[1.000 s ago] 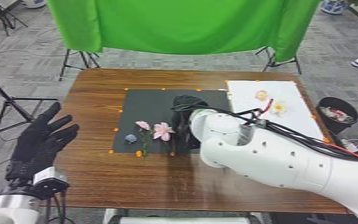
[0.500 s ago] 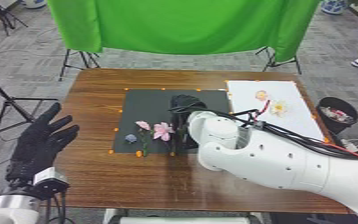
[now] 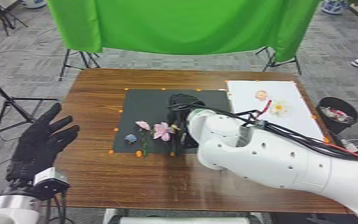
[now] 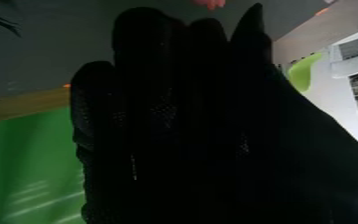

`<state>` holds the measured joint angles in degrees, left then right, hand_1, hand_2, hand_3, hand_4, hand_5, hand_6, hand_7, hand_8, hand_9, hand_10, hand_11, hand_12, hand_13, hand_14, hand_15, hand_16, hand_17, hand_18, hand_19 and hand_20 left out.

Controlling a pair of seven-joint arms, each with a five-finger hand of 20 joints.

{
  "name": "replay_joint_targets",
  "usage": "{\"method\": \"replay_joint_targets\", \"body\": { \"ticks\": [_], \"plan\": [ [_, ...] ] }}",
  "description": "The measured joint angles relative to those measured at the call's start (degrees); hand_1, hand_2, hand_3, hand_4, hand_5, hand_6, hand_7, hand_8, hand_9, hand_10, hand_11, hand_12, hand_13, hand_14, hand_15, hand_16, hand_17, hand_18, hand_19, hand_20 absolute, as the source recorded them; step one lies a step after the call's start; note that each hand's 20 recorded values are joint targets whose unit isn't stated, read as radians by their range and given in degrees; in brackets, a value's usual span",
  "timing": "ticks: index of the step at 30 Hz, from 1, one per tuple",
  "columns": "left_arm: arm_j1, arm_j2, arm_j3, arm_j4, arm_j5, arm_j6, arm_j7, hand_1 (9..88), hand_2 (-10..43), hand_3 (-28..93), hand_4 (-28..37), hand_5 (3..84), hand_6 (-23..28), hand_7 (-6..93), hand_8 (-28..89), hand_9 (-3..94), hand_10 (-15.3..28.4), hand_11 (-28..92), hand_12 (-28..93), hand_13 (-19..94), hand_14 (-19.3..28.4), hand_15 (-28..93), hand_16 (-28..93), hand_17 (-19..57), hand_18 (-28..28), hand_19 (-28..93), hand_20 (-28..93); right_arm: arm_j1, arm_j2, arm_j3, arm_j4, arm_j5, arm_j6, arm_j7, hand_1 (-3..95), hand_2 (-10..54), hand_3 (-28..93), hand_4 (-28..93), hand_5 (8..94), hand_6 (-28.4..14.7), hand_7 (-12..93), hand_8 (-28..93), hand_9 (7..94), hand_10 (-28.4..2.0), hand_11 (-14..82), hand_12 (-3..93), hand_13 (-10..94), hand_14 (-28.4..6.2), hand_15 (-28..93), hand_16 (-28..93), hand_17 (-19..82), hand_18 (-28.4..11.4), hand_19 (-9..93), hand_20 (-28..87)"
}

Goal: Arrange flowers

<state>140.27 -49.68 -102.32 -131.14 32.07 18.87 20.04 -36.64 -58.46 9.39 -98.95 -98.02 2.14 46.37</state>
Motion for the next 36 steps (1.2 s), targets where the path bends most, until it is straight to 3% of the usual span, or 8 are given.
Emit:
{"method": "replay_joint_targets", "body": {
  "ticks": [6, 11, 13, 24, 30, 36],
  "plan": [
    [1.7, 0.51, -0.28, -0.26, -0.93, 0.63, 1.58, 29.6, 7.0, 62, -20.2, 32.4, 8.0, 7.0, -7, 27.6, 18.8, 24, 11, 20, 27.9, 57, -13, -8.7, 28.4, 53, 0, 1.0, 1.8, -0.1, -2.0, 0.8, 0.4, 0.0, 32.5, 0.6, 81, -26, 64.2, -2.7, 15, -11, 71.1, -15.5, 17.2, 14.9, 73, -10.9, 55, 14, 47, -16.7, 93, -3],
    [4.5, 2.35, -0.57, -0.72, -3.31, 2.22, 6.15, 29.5, 7.1, 62, -20.3, 32.4, 8.0, 7.0, -7, 27.5, 18.9, 24, 11, 20, 27.7, 56, -13, -8.7, 28.4, 52, 0, 1.9, 5.5, 3.1, -4.6, 3.1, -0.8, -0.7, 31.6, 0.7, 81, -26, 60.2, -3.2, 14, -11, 66.8, -16.6, 16.5, 14.7, 70, -11.7, 56, 13, 46, -16.7, 93, -5],
    [5.4, 3.22, -0.72, -0.84, -3.77, 2.73, 7.05, 29.3, 7.1, 61, -20.4, 32.3, 8.0, 7.0, -7, 27.4, 18.8, 23, 11, 20, 27.7, 56, -13, -8.7, 28.4, 52, 0, 2.7, 7.6, 4.3, -5.2, 4.3, -1.0, -1.1, 31.5, 0.7, 81, -26, 59.2, -3.2, 14, -11, 65.2, -16.9, 16.0, 14.6, 69, -11.8, 56, 13, 45, -16.7, 93, -5],
    [5.2, 6.25, 0.40, -0.85, -5.08, 3.87, 8.04, 28.8, 7.3, 62, -21.1, 31.8, 7.9, 7.6, -7, 26.4, 18.7, 24, 11, 18, 27.7, 57, -13, -9.3, 28.4, 53, 0, 7.8, 20.9, 5.5, -1.2, 10.0, -1.5, -0.3, 29.9, 0.6, 82, -26, 50.3, -4.2, 13, -10, 54.8, -18.6, 13.5, 14.4, 64, -12.9, 59, 11, 45, -16.1, 93, -4],
    [4.5, 6.55, 1.08, -0.84, -5.19, 3.91, 8.25, 28.9, 7.4, 62, -21.1, 31.8, 8.1, 7.4, -7, 26.4, 18.7, 24, 11, 18, 27.7, 57, -13, -9.3, 28.4, 53, 0, 8.4, 24.8, 5.1, 3.5, 11.5, -2.9, 4.3, 29.3, 0.2, 82, -26, 46.4, -5.0, 12, -10, 48.3, -19.9, 10.5, 14.4, 62, -13.5, 61, 11, 45, -16.0, 93, -3],
    [3.7, 6.51, 1.75, -0.78, -5.13, 3.88, 8.18, 29.1, 7.3, 61, -20.8, 32.1, 8.0, 6.9, -7, 26.9, 18.5, 23, 11, 19, 27.6, 56, -13, -8.8, 28.4, 52, 0, 6.1, 25.2, 10.6, 7.2, 13.7, -9.1, 7.7, 29.3, 0.0, 82, -26, 45.2, -5.0, 11, -9, 46.1, -19.9, 9.2, 14.5, 61, -13.8, 62, 9, 45, -16.0, 93, -3]
  ]
}}
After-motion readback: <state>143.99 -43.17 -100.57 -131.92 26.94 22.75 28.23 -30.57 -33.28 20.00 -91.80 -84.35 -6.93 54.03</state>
